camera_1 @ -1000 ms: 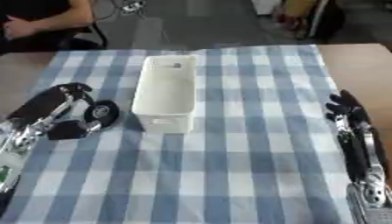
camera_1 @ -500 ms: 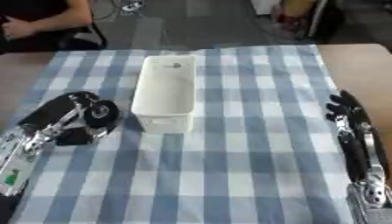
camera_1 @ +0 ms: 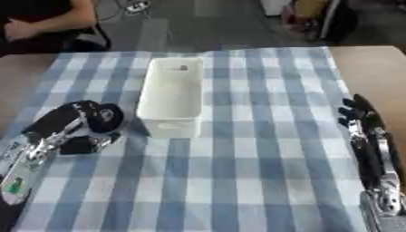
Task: Pick up objects on the table and place them in the box.
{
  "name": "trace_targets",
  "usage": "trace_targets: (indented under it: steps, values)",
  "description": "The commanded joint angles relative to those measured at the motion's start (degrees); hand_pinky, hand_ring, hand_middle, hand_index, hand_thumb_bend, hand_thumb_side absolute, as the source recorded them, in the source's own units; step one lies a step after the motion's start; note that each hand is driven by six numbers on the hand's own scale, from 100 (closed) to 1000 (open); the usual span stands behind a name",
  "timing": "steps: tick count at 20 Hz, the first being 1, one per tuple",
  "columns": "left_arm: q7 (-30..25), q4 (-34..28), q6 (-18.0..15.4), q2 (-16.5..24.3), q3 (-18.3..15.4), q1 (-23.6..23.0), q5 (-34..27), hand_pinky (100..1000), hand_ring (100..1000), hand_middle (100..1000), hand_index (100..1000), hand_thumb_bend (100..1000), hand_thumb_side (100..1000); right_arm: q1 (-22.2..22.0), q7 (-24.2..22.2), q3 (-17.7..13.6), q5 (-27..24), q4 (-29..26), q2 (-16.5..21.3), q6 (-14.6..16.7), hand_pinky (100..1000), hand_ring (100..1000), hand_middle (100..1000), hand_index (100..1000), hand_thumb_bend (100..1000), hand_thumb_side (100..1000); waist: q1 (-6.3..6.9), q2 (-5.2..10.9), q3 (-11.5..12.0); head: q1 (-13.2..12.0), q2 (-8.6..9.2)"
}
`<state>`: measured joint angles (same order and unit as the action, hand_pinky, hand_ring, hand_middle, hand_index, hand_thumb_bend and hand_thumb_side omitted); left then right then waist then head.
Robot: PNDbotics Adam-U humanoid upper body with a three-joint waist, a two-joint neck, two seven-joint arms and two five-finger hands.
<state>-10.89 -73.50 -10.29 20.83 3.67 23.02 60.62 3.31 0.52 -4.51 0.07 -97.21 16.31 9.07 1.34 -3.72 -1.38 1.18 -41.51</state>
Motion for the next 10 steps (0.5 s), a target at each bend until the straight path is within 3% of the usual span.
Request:
trace_targets:
  steps: [1,10]
  values:
    - [0.6,0.2,0.2,0.5,-0.7,1.3,0.5,952,810,844,689,485,796,0.2,0.0,0.0,-0.2,-1.2,0.7,0.0,860,864,859,964,100,731,-0.08,0.47,-0.1,-0.3,0.62]
    - [1.1,1.8,0.4,-0.3,-0.9,2.1,1.1,951,810,844,689,457,789,0.2,0.0,0.0,-0.2,-1.2,0.6,0.0,860,864,859,964,100,732,-0.13,0.43,-0.1,-0.3,0.69]
